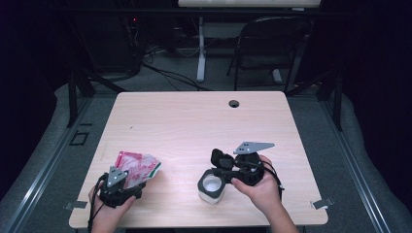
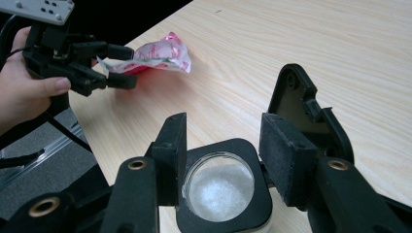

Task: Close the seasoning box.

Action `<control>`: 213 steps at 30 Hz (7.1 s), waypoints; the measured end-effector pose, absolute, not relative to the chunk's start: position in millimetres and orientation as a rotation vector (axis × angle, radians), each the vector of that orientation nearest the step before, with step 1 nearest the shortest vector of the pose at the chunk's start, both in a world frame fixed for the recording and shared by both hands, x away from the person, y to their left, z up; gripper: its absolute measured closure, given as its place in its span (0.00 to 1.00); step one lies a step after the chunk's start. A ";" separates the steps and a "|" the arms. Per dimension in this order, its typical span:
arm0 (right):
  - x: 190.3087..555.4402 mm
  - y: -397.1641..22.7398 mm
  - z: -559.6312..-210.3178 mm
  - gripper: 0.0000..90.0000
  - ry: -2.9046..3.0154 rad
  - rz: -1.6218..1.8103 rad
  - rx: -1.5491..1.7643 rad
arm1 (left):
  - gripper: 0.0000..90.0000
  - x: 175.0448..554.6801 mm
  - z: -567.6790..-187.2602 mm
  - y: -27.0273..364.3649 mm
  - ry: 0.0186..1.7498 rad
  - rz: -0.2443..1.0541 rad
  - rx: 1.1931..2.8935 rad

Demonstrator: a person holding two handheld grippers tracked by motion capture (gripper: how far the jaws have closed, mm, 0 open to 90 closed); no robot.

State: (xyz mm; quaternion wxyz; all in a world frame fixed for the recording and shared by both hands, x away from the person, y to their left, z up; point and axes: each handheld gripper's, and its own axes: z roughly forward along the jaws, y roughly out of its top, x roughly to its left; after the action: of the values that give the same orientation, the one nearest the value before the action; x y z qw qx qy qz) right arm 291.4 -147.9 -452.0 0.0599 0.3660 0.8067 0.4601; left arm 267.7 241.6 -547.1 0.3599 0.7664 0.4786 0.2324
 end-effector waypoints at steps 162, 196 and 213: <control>280.7 -139.5 -460.1 0.76 2.435 1.154 1.023 | 0.40 248.8 -523.7 194.9 1.016 0.544 1.983; 261.6 -116.4 -469.5 0.72 2.387 1.007 0.887 | 0.40 248.8 -523.0 195.9 1.018 0.555 1.979; 251.6 -109.8 -479.6 0.67 2.357 0.983 0.841 | 0.40 249.1 -524.3 195.4 1.020 0.555 1.984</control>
State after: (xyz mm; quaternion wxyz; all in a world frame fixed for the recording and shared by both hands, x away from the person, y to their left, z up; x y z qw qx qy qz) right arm 251.6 -109.8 -479.6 0.2247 0.3048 0.8542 0.3563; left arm 249.1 195.4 -524.3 0.4090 0.7875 0.4048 0.2205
